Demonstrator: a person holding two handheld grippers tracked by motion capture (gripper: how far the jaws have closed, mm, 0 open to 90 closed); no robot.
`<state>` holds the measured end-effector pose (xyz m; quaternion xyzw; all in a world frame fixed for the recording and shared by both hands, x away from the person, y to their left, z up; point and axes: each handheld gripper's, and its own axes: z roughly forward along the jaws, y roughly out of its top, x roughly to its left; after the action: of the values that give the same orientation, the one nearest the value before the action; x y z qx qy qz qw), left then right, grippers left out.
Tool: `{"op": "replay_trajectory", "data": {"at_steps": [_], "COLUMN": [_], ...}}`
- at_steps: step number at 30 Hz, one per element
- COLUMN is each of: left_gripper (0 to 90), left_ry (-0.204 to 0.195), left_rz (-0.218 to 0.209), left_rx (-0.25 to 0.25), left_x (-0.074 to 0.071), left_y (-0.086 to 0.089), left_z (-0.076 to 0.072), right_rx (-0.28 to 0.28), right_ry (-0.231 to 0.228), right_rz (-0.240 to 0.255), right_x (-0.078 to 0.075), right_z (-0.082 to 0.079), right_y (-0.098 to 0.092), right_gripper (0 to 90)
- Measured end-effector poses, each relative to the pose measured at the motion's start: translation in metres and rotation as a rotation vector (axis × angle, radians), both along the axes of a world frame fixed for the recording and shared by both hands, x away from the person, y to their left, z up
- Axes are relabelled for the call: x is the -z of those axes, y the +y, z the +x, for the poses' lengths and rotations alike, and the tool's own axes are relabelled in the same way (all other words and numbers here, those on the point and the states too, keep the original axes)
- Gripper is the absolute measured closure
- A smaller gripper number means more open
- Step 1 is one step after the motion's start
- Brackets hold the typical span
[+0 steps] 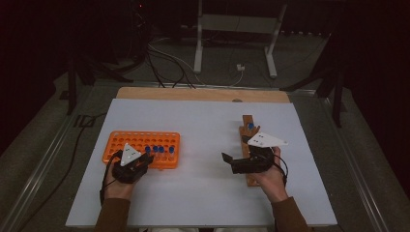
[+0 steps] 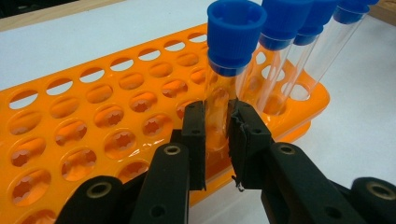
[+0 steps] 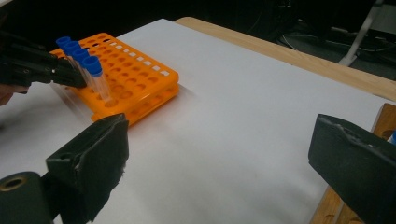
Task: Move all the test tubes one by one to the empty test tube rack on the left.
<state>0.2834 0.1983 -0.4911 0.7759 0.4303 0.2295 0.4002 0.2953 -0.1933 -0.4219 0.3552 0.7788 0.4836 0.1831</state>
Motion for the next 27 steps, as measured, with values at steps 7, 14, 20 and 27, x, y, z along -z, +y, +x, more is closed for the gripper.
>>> {"op": "replay_trajectory", "data": {"at_steps": [7,14,20,27], "left_gripper": [77.5,66.5,58.8,38.5], "left_ry": [-0.002,-0.008,-0.024,-0.041], "left_rz": [0.002,-0.025,-0.091,-0.177], "left_rx": [-0.007,-0.019,-0.029,-0.027], "left_x": [0.000,-0.003,-0.008,-0.013], "left_y": [-0.001,0.002,0.009,0.014], "left_z": [0.000,-0.003,-0.005,-0.008], "right_rx": [-0.001,-0.003,0.008,0.034], "right_ry": [0.001,0.004,0.002,0.019], "right_rz": [-0.003,-0.004,-0.002,-0.002], "right_x": [-0.001,-0.003,-0.005,-0.001], "right_z": [0.000,0.003,0.006,0.014], "right_y": [0.000,0.000,-0.002,-0.006], "right_gripper": [5.0,5.0,5.0,5.0]}}
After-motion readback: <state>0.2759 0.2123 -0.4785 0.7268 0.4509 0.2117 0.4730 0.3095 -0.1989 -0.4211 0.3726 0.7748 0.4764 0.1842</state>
